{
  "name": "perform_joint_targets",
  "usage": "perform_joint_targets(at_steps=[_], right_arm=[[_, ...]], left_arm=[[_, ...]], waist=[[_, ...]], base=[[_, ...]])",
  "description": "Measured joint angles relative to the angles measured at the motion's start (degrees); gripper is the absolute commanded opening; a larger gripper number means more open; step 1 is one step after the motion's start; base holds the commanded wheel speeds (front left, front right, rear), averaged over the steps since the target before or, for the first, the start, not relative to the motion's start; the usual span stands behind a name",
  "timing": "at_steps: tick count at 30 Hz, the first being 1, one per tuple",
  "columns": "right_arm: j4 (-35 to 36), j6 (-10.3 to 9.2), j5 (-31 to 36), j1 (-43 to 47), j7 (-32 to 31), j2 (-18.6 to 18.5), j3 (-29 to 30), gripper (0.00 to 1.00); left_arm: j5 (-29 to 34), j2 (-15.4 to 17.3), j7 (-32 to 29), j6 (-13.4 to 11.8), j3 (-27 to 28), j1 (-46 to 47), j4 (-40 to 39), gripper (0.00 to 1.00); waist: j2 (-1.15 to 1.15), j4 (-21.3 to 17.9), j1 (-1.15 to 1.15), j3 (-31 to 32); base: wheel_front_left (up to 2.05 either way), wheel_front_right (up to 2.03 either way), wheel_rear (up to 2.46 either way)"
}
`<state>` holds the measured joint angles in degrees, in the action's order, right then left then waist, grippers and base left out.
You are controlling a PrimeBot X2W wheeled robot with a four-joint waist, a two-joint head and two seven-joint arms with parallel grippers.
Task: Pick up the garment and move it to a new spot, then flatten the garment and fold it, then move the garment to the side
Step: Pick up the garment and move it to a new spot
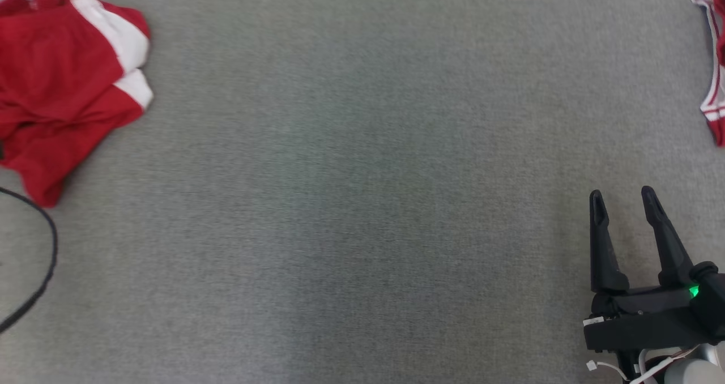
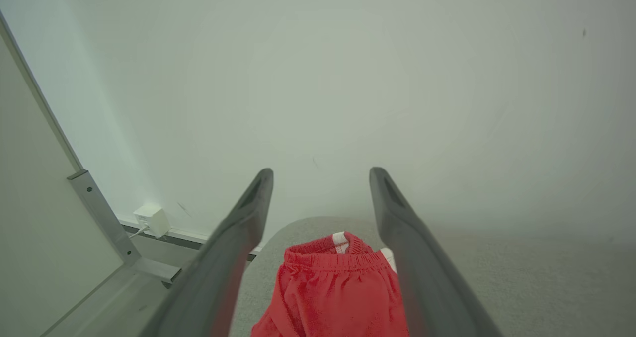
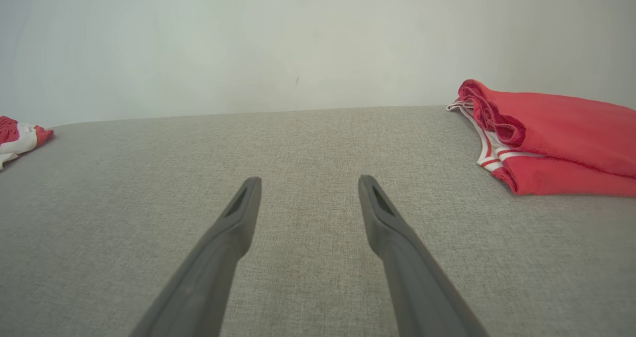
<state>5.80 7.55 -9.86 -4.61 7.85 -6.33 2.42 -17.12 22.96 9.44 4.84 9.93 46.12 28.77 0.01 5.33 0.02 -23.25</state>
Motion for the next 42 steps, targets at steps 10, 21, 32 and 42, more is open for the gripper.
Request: perform_joint_targets(at_steps=[10, 21, 32, 42], right_arm=[[2.56, 0.0, 0.53, -0.93, -1.24, -0.36, 0.82, 1.0], [3.45, 0.0, 1.15, -1.22, -2.37, -0.59, 1.36, 1.0], [4.38, 0.0, 1.85, -1.59, -3.68, -0.86, 1.71, 1.0], [1.05, 0.0, 1.02, -1.57, -2.0, -0.37, 0.31, 1.0]], left_arm=[[-1.01, 2.15, -5.56, 0.7, -1.24, 6.99, 13.26, 1.0], [-1.92, 3.15, -12.85, 1.72, -4.34, 11.27, 25.57, 1.0], [-2.55, 2.56, -14.84, 2.18, -6.48, 13.0, 32.57, 0.0], [-0.97, 3.85, -1.65, 2.23, -8.16, 15.47, 28.97, 0.0]], waist=[[0.0, -3.61, 0.0, -5.72], [0.0, -4.4, -0.02, -7.42], [-0.01, -4.3, -0.01, -6.59], [-0.01, -3.58, -0.02, -2.32]], base=[[0.0, 0.0, 0.0], [0.0, 0.0, 0.0], [0.0, 0.0, 0.0], [0.0, 0.0, 0.0]])
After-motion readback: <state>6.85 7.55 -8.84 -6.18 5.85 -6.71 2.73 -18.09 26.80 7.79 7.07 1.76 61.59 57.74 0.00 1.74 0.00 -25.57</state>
